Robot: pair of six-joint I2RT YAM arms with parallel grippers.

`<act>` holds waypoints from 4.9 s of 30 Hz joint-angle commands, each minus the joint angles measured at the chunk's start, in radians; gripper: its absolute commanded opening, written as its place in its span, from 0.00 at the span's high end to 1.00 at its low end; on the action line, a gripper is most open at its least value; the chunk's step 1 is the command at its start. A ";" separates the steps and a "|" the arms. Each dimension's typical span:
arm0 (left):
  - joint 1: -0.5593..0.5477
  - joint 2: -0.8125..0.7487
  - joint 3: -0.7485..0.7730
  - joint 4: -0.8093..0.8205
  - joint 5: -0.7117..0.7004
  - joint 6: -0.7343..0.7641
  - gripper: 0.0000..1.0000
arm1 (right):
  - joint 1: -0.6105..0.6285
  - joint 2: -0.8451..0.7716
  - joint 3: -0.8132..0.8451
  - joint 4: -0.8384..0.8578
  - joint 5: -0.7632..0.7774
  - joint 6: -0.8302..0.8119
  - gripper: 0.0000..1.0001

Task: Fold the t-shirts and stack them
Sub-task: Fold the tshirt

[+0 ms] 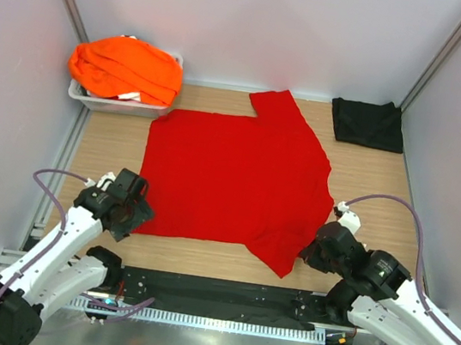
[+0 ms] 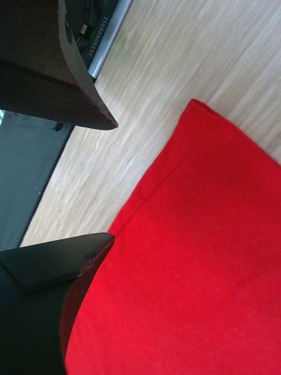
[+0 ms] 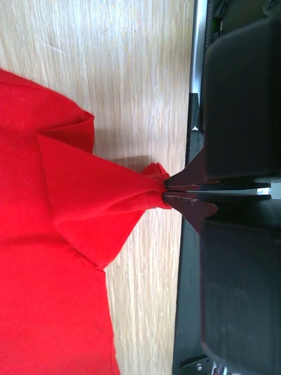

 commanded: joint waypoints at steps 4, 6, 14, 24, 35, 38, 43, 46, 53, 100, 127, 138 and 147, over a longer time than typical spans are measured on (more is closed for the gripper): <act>0.035 0.093 -0.018 0.102 -0.061 0.024 0.28 | 0.001 0.014 -0.006 0.074 -0.051 -0.032 0.99; 0.046 0.133 -0.042 0.132 -0.090 0.035 0.28 | 0.002 0.022 -0.015 0.097 -0.068 -0.038 0.99; 0.124 0.204 -0.113 0.225 -0.150 0.059 0.34 | 0.001 0.054 -0.008 0.132 -0.091 -0.067 0.99; 0.126 0.268 -0.112 0.286 -0.204 0.053 0.46 | 0.001 0.072 0.017 0.109 -0.080 -0.095 0.99; 0.126 0.274 -0.099 0.305 -0.170 0.090 1.00 | 0.002 0.040 0.060 0.034 -0.008 -0.052 0.99; 0.124 0.222 -0.069 0.261 -0.129 0.112 1.00 | 0.001 0.026 0.090 0.023 0.028 -0.037 0.99; 0.126 0.191 0.066 0.184 -0.084 0.193 1.00 | 0.001 0.097 0.199 0.030 0.110 -0.063 0.99; 0.126 0.252 0.167 0.166 -0.038 0.268 1.00 | 0.001 0.189 0.273 0.031 0.177 -0.081 0.99; 0.140 0.398 0.351 0.164 0.011 0.354 1.00 | -0.033 0.411 0.413 0.118 0.269 -0.195 0.99; 0.330 0.902 0.611 0.247 0.034 0.432 1.00 | -0.511 1.258 1.006 0.324 -0.042 -0.616 0.99; 0.341 0.998 0.671 0.216 0.041 0.421 0.64 | -0.580 1.505 1.104 0.439 -0.028 -0.623 0.77; 0.333 0.600 0.438 0.237 -0.027 0.395 0.17 | -0.613 1.320 1.056 0.445 -0.071 -0.612 0.24; 0.330 0.535 0.249 0.355 0.040 0.363 0.19 | -0.726 0.846 0.419 0.536 -0.194 -0.451 0.14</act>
